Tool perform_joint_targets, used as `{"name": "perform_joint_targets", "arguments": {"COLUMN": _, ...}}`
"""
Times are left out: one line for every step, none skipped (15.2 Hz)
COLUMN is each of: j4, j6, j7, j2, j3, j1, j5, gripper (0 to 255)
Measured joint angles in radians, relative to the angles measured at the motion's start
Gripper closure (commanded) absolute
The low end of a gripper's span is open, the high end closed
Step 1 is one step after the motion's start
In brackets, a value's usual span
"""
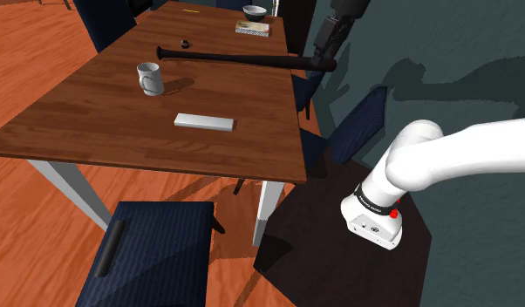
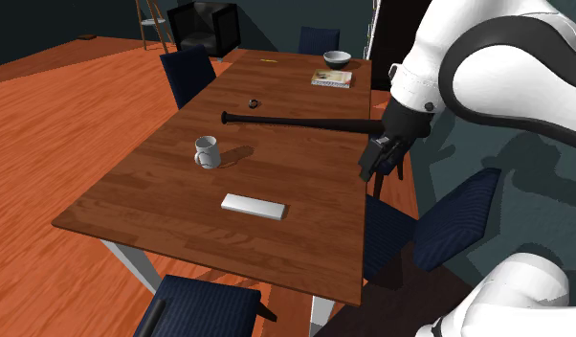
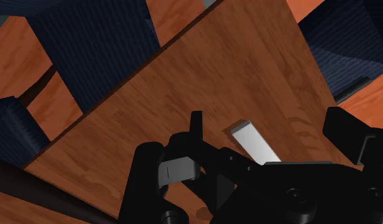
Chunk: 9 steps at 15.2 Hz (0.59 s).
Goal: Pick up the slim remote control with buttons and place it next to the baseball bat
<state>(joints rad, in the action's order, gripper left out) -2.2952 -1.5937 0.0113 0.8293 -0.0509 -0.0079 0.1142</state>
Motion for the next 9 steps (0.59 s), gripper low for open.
{"name": "perform_joint_targets", "arguments": {"j4": 0.0, "j6": 0.0, "j7": 0.0, "j2": 0.0, "j3": 0.0, "j1": 0.0, "j5": 0.0, "gripper": 0}}
{"name": "perform_joint_targets", "arguments": {"j4": 0.0, "j6": -0.013, "j7": -0.004, "j2": -0.015, "j3": -0.002, "j1": 0.002, "j5": 0.0, "gripper": 0}}
{"name": "perform_joint_targets", "arguments": {"j4": -0.001, "j6": -0.034, "j7": -0.009, "j2": -0.038, "j3": -0.007, "j1": 0.005, "j5": 0.0, "gripper": 0}}
{"name": "perform_joint_targets", "arguments": {"j4": -0.006, "j6": -0.058, "j7": -0.02, "j2": -0.061, "j3": -0.008, "j1": 0.007, "j5": -0.003, "gripper": 0}}
{"name": "perform_joint_targets", "arguments": {"j4": -0.006, "j6": -0.085, "j7": -0.031, "j2": -0.091, "j3": -0.009, "j1": 0.009, "j5": -0.006, "gripper": 0}}
{"name": "perform_joint_targets", "arguments": {"j4": -0.006, "j6": -0.112, "j7": -0.037, "j2": -0.122, "j3": -0.015, "j1": 0.013, "j5": -0.006, "gripper": 0}}
{"name": "perform_joint_targets", "arguments": {"j4": 0.002, "j6": -0.133, "j7": -0.046, "j2": -0.154, "j3": -0.018, "j1": 0.016, "j5": -0.008, "gripper": 0}}
{"name": "perform_joint_targets", "arguments": {"j4": 0.008, "j6": -0.161, "j7": -0.048, "j2": -0.191, "j3": -0.028, "j1": 0.021, "j5": -0.007, "gripper": 0}}
{"name": "perform_joint_targets", "arguments": {"j4": 0.007, "j6": -0.185, "j7": -0.058, "j2": -0.219, "j3": -0.03, "j1": 0.024, "j5": -0.01, "gripper": 0}}
